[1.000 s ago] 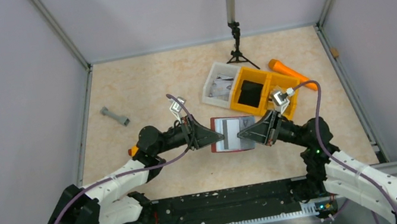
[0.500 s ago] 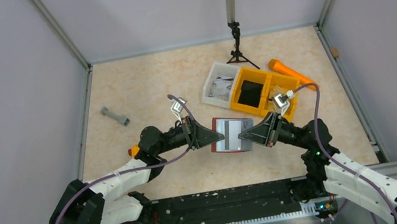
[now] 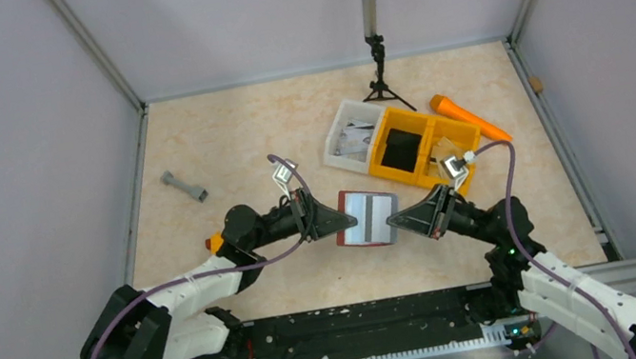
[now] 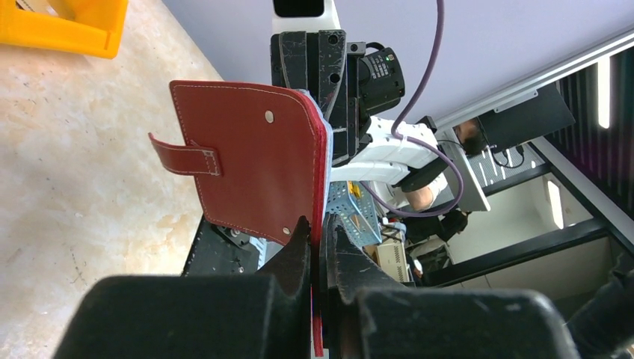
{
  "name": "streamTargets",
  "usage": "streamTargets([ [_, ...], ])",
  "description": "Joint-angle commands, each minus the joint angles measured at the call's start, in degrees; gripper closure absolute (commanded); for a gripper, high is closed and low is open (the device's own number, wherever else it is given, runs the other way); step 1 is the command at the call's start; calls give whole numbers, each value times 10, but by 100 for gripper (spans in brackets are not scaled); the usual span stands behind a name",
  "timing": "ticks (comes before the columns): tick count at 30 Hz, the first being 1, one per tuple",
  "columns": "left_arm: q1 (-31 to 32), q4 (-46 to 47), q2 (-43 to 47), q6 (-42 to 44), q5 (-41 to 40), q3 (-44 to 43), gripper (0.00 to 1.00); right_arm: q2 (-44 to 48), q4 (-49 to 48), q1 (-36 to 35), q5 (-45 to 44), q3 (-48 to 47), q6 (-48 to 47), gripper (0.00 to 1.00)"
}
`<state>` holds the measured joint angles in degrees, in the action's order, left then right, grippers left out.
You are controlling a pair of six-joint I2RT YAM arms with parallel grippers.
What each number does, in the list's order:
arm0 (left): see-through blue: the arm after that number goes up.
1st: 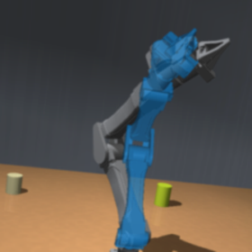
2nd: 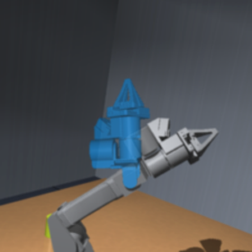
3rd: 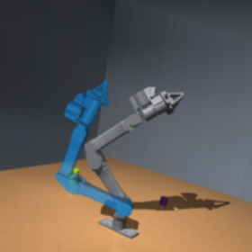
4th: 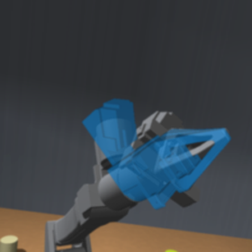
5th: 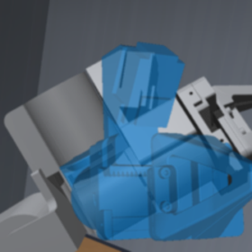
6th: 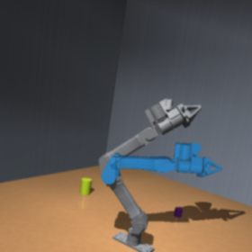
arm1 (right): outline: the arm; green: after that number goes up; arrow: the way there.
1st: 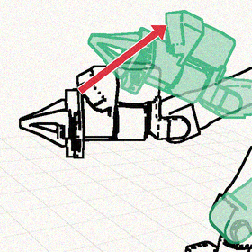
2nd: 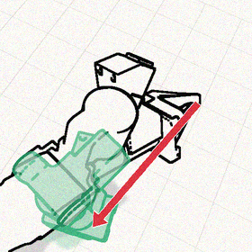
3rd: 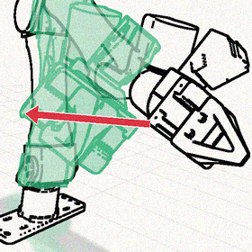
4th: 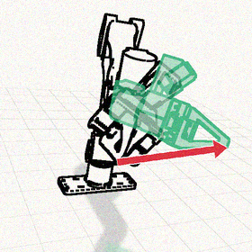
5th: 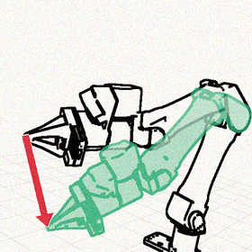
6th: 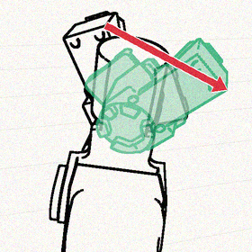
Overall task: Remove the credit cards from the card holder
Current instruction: Remove the credit card from the card holder, then place the credit card in the storage box.
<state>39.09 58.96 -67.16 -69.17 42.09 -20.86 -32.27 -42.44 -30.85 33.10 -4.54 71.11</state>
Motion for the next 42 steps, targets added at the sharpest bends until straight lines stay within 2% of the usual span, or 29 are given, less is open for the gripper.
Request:
streamTargets([
  [1, -4, 50, 1, -5, -7, 3, 100, 12, -19, 10, 8, 6, 2, 100],
  [6, -5, 57, -4, -15, 1, -2, 100, 13, -17, 12, 9, 5, -2, 100],
  [9, -5, 67, -13, -24, 8, -6, 100, -1, -34, 12, 19, -4, -4, 87],
  [14, -4, 88, -27, -37, 13, -10, 100, -36, -73, 12, 29, -7, 7, 76],
  [15, -4, 94, -29, -39, 14, -11, 100, -43, -82, 12, 30, -6, 10, 78],
  [19, -5, 105, -31, -39, 11, -8, 100, -51, -85, 12, 30, -8, 11, 100],
  [21, -10, 99, -22, -33, 5, -3, 100, -43, -55, 12, 25, -12, 0, 100],
  [28, -73, 14, 36, -18, 28, 4, 100, 45, 115, 41, 0, -28, -59, 100],
  [30, -90, -47, 59, 7, 30, -3, 100, 59, 168, 54, -1, -49, -87, 100],
  [33, -104, -204, 104, 74, 10, -24, 100, 69, 283, 67, -37, -99, -144, 100],
  [35, -108, -305, 133, 123, -17, -46, 100, 70, 379, 68, -86, -153, -216, 100],
  [38, -110, -433, 170, 180, -59, -88, 100, 42, 558, 68, -208, -270, -362, 100],
  [42, -112, -529, 198, 223, -95, -131, 100, -49, 684, 67, -322, -385, -509, 100],
])
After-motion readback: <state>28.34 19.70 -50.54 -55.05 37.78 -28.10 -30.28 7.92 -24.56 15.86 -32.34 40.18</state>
